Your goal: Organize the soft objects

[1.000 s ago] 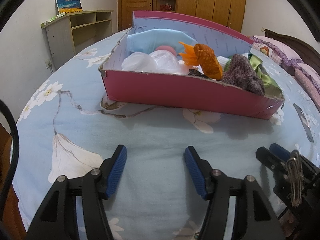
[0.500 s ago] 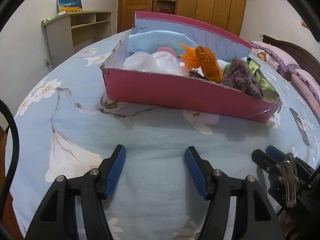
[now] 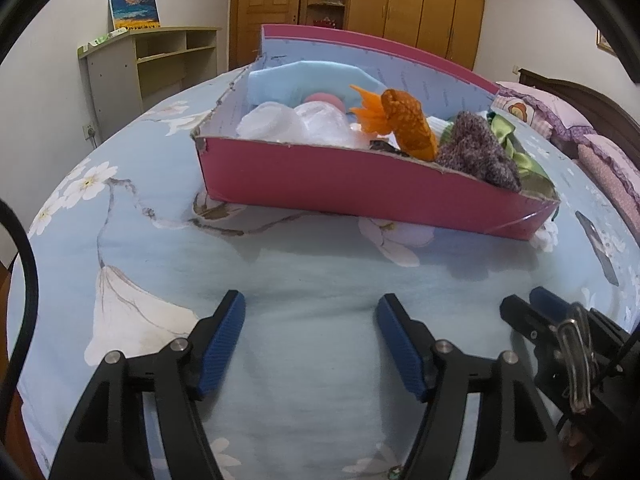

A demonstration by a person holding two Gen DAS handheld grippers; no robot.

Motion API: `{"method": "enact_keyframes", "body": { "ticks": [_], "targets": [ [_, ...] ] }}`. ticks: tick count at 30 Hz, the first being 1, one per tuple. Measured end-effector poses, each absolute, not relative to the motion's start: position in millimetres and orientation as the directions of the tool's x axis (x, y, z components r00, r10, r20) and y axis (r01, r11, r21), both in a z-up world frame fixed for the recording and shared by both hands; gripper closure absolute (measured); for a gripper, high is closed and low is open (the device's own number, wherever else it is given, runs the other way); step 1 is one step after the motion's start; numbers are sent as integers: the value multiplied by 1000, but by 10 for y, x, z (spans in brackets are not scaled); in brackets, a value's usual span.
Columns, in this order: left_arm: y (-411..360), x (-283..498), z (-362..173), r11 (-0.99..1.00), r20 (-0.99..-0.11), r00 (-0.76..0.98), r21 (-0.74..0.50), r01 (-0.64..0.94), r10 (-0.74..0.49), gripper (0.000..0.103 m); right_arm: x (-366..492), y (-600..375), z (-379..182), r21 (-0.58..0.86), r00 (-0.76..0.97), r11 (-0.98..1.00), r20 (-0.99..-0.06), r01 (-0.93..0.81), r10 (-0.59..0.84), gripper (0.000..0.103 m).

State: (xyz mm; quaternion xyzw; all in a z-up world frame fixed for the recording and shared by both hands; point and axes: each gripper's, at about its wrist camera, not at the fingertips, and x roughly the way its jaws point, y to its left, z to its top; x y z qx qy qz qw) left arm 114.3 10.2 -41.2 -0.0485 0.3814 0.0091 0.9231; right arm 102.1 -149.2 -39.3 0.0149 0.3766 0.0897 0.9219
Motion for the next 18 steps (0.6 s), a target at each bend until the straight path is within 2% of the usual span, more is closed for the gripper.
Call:
{"method": "enact_keyframes", "body": {
  "ticks": [18],
  "targets": [
    [72, 1132, -290, 993, -721, 693, -93, -78, -13, 30, 1018, -1492, -296, 84, 682, 986, -714, -142, 159, 57]
  ]
}}
